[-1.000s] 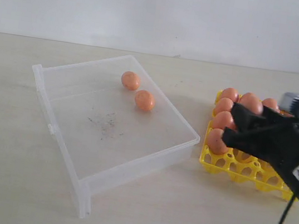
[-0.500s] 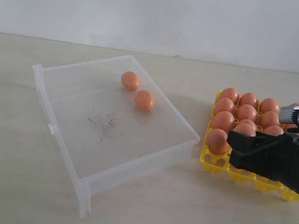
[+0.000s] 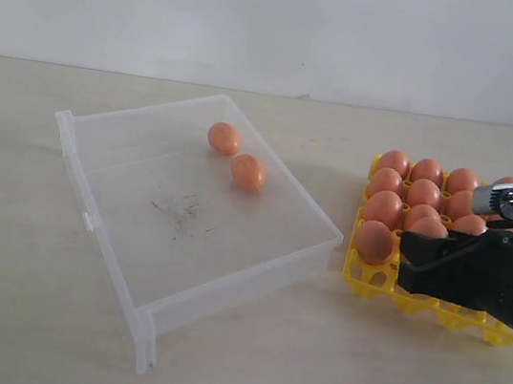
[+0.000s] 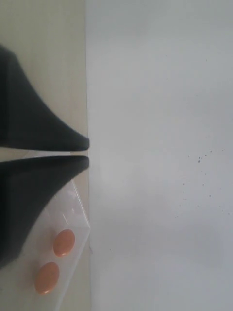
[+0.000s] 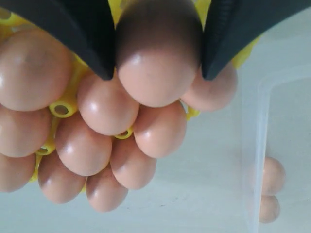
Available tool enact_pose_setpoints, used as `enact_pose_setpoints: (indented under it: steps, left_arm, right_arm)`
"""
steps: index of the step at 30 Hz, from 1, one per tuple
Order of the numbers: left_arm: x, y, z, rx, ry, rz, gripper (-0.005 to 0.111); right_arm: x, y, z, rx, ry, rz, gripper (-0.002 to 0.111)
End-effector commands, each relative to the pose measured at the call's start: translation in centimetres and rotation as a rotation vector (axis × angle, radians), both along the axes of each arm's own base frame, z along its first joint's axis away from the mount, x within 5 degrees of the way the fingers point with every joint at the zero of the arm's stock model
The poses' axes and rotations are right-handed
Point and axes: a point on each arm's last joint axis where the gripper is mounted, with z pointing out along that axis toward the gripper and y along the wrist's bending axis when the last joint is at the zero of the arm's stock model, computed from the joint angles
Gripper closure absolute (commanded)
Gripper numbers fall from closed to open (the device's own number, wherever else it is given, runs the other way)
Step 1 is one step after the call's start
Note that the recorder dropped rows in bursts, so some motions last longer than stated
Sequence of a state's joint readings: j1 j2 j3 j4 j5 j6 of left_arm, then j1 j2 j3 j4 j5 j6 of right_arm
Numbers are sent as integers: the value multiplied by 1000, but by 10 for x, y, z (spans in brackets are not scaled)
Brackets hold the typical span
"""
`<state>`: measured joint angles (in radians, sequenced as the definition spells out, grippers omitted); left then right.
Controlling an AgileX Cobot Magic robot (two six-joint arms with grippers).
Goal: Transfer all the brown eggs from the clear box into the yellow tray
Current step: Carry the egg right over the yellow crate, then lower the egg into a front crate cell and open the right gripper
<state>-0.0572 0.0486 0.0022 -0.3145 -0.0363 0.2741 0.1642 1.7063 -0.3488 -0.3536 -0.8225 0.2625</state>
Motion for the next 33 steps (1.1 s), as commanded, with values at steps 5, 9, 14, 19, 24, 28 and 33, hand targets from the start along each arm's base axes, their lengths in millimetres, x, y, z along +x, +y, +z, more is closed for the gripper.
enact_pose_setpoints:
  steps: [5,9,14,19,24,28,33]
  left_arm:
    - [0,0,2,-1,-13,2,103]
    - [0,0,2,-1,-13,2,103]
    - [0,0,2,-1,-13,2,103]
    - [0,0,2,-1,-13,2,103]
    - [0,0,2,-1,-13,2,103]
    - [0,0,2,-1,-13,2,103]
    - [0,0,2,-1,-13,2,103]
  right_arm:
    - [13,1,-25,-21,51,5,109]
    - [16,2,-28,-31,26,20,107]
    - [17,2,-28,-49,21,28,91]
    - [16,2,-29,-55,37,28,58]
    - [17,2,-17,-53,-9,30,49]
    - [17,2,9,-42,-98,25,49]
    - [13,1,50,65,-211,-17,51]
